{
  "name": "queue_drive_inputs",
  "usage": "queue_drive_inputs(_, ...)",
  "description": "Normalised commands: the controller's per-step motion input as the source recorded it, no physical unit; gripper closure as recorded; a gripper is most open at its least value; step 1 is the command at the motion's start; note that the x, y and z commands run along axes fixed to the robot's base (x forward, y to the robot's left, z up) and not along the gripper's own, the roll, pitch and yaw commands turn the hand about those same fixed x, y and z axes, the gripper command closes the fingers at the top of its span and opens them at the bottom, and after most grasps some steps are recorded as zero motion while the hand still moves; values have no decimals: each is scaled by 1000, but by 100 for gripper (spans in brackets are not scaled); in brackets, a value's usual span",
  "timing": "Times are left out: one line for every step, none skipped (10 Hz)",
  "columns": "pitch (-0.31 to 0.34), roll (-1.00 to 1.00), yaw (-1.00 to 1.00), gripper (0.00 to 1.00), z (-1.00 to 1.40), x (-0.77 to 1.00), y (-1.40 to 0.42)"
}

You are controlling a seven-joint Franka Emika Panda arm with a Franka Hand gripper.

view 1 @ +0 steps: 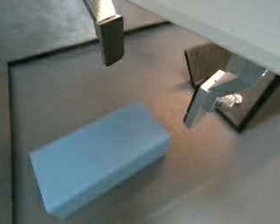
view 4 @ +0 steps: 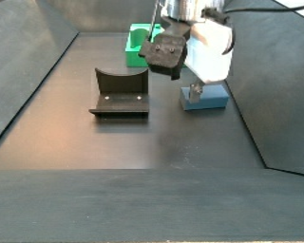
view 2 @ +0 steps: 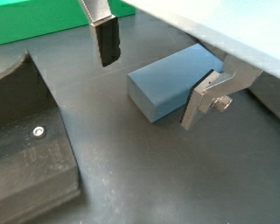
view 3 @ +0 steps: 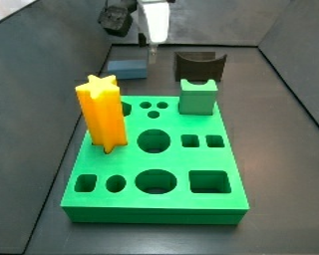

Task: Pick up the rectangle object. Move up. Place the rectangle object on the fixture. Regrasp the rectangle object. Move to above the board. Insert the rectangle object.
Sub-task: Pick up the rectangle object.

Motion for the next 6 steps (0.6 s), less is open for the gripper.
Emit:
queue_drive_inputs(-7,3,-366,0,-214,-94,-157)
queue_drive_inputs(0,13,-497,0,-237,-229,-49)
queue_drive_inputs(0,53,-437,0,-260,-283,0)
queue_drive_inputs(46,80,-411,0,-283,-240,0)
queue_drive_inputs(57,97,-434,0,-403,-211,0)
queue_drive_inputs(66,100,-454,0,-663,0,0)
